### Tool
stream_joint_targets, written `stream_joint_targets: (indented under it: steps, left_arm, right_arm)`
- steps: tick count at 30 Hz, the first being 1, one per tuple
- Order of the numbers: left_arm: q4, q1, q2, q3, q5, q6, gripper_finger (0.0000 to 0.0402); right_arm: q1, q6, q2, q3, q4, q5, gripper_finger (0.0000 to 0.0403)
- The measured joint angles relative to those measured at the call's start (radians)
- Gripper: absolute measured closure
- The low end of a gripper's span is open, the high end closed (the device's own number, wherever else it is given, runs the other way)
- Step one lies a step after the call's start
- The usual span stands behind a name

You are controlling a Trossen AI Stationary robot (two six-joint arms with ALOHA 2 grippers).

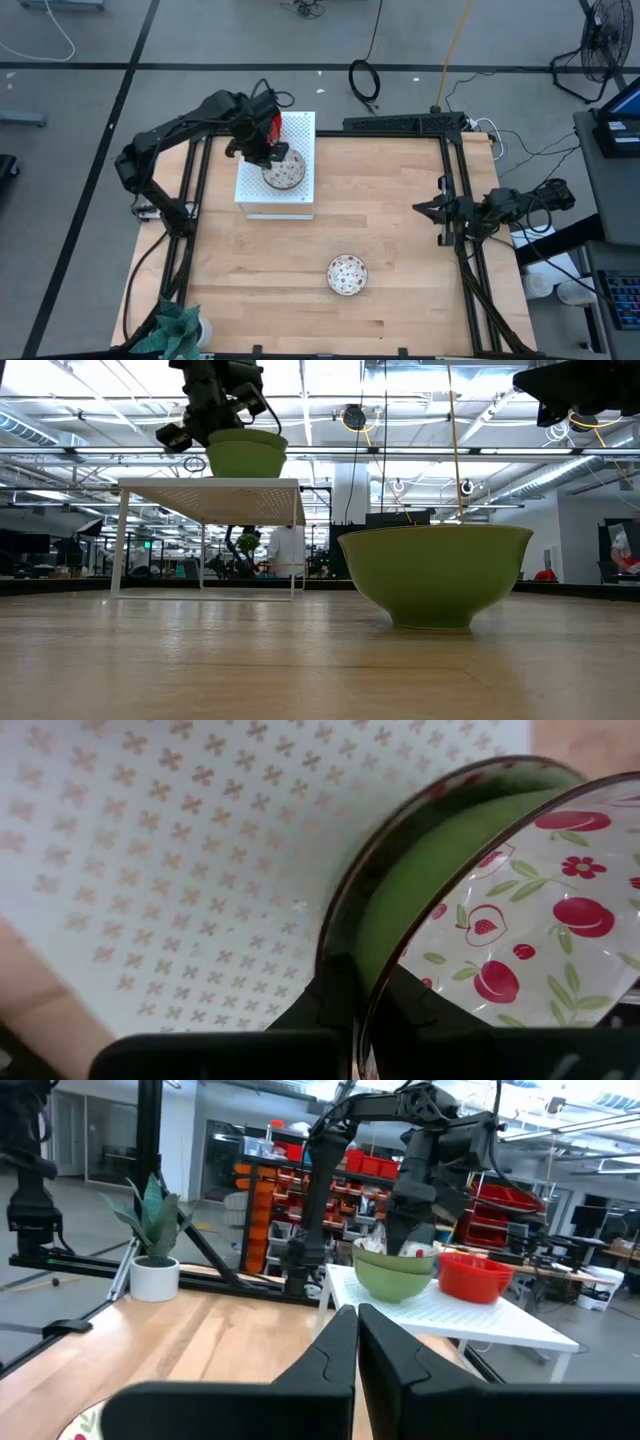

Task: Pick & Place Mini bowls
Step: Stack the bottom white patterned bowl on top of the white patterned bowl on the shelf

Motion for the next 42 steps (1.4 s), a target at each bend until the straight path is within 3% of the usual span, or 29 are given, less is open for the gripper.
stream_joint_targets:
  steps: [14, 28, 42]
  left_arm:
    - [-0.035, 0.001, 0.017, 0.003, 0.024, 0.005, 0.0387]
    - [-0.036, 0.001, 0.012, 0.002, 0.041, 0.039, 0.026]
    - [-0.015, 0.01, -0.034, 0.001, 0.037, 0.03, 0.0245]
  right_arm:
    - [0.0, 0.004, 0.0, 0.0, 0.0, 0.001, 0.0403]
    - [0.0, 0.006, 0.0, 0.0, 0.0, 0.002, 0.0403]
    - [0.0, 0.006, 0.0, 0.0, 0.0, 0.002, 0.0403]
